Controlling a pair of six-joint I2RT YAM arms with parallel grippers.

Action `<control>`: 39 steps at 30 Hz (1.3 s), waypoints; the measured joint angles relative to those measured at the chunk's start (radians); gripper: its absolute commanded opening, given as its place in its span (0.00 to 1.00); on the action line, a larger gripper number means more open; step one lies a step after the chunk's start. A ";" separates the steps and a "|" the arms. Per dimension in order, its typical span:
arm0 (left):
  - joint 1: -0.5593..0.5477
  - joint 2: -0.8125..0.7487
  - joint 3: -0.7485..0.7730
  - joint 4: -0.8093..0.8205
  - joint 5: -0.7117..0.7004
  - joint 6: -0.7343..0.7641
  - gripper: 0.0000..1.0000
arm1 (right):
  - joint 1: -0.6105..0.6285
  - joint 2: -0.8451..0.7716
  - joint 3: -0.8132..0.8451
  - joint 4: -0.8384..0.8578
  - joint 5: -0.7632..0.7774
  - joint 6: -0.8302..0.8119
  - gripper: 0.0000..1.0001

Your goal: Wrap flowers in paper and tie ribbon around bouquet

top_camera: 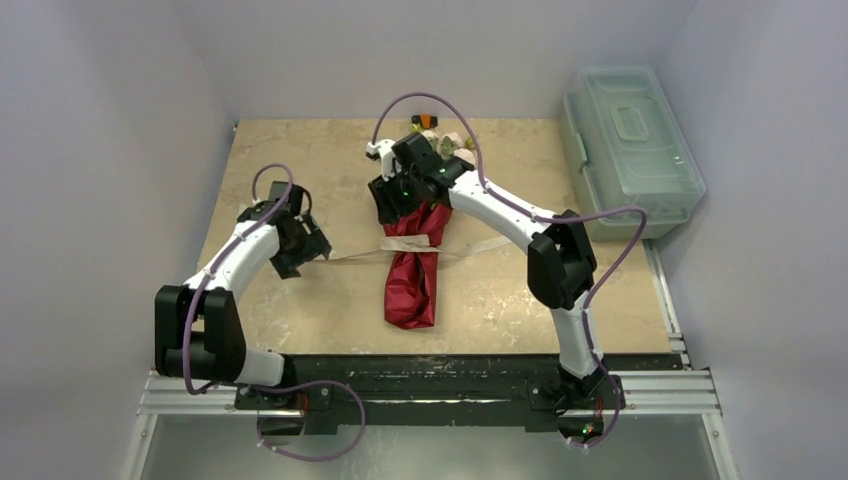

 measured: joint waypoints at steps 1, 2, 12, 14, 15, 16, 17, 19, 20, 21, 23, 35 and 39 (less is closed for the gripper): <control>0.020 0.000 -0.002 0.001 0.002 -0.009 0.74 | 0.000 -0.007 -0.010 -0.002 0.000 -0.018 0.58; 0.041 0.000 -0.006 0.002 0.006 -0.017 0.74 | 0.000 -0.019 -0.032 -0.001 0.000 -0.046 0.60; 0.096 0.006 -0.012 0.008 0.037 -0.041 0.73 | -0.006 -0.275 -0.341 -0.006 0.005 -0.354 0.58; 0.096 0.006 -0.012 0.013 0.041 -0.037 0.72 | -0.007 -0.305 -0.390 0.005 0.005 -0.397 0.55; 0.096 0.006 -0.012 0.016 0.043 -0.034 0.72 | -0.007 -0.308 -0.403 0.009 0.003 -0.414 0.53; 0.096 0.006 -0.012 0.019 0.045 -0.032 0.71 | -0.008 -0.307 -0.409 0.014 0.001 -0.426 0.52; 0.096 0.006 -0.012 0.023 0.047 -0.031 0.71 | -0.008 -0.303 -0.410 0.016 -0.003 -0.436 0.51; 0.096 0.006 -0.012 0.029 0.049 -0.029 0.71 | -0.008 -0.292 -0.409 0.021 -0.008 -0.445 0.49; 0.096 0.006 -0.012 0.031 0.050 -0.029 0.71 | -0.008 -0.286 -0.407 0.022 -0.010 -0.446 0.49; 0.096 0.006 -0.012 0.032 0.050 -0.028 0.71 | -0.008 -0.277 -0.403 0.023 -0.012 -0.446 0.48; 0.096 0.006 -0.012 0.034 0.050 -0.023 0.71 | -0.008 -0.257 -0.394 0.029 -0.015 -0.441 0.48; 0.096 0.006 -0.014 0.045 0.058 -0.007 0.69 | -0.007 -0.163 -0.369 0.050 -0.069 -0.394 0.49; 0.096 0.006 -0.014 0.051 0.061 -0.006 0.69 | -0.005 -0.158 -0.362 0.057 -0.084 -0.385 0.48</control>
